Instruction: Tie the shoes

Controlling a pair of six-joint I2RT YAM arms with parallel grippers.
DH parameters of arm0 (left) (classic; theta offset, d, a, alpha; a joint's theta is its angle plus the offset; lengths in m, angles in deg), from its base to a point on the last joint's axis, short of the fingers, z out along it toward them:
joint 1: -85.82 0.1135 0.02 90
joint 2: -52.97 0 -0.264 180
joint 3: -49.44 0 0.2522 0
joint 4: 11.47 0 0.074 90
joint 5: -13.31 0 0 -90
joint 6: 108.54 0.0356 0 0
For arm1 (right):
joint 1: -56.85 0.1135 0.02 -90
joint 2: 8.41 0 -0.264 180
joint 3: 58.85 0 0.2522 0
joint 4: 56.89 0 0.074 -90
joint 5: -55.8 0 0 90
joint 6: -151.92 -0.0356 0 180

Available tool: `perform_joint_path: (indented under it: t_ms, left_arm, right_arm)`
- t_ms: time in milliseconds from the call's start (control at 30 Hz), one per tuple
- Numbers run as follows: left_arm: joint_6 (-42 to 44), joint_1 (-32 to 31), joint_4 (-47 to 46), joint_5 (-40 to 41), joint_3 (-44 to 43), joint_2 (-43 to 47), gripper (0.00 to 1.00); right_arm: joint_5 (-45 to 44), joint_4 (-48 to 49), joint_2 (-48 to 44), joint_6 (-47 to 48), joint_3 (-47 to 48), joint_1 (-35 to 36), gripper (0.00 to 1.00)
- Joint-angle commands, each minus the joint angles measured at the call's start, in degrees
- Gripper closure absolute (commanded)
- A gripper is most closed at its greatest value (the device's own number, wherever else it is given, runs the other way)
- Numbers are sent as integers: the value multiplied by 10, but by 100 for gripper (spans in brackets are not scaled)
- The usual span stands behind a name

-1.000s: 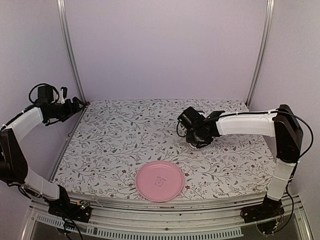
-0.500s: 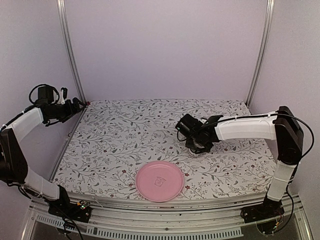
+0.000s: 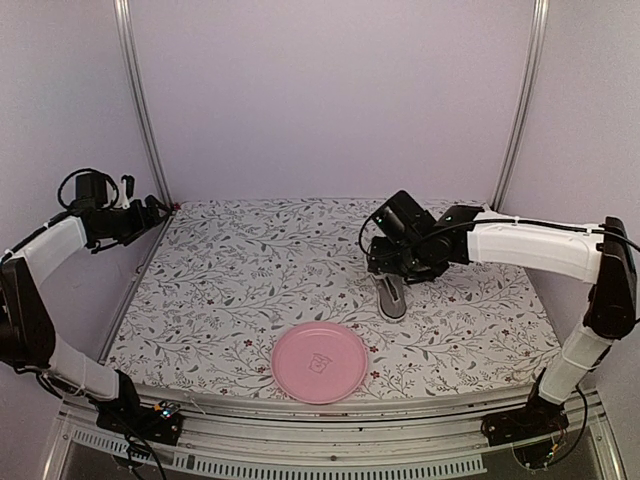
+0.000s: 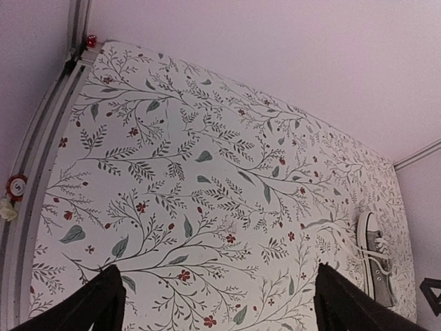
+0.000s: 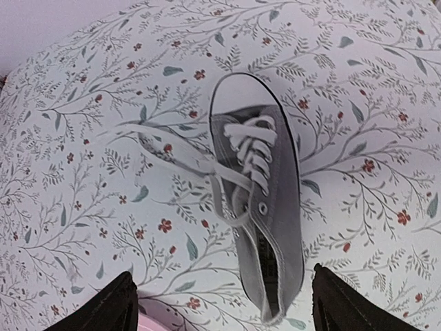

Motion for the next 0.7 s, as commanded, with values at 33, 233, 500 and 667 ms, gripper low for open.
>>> perform_joint_path:
  t_ms: [33, 233, 500, 667]
  left_arm:
    - [0, 5, -36, 14, 17, 30, 5]
    - [2, 5, -50, 17, 27, 41, 5]
    - [4, 4, -42, 24, 22, 31, 6]
    - [8, 5, -41, 33, 23, 32, 6]
  right_arm:
    - [98, 52, 107, 166, 111, -47, 14]
    - [155, 53, 246, 269, 246, -85, 22]
    - [205, 72, 371, 376, 352, -113, 38]
    - [238, 92, 424, 419, 380, -120, 44]
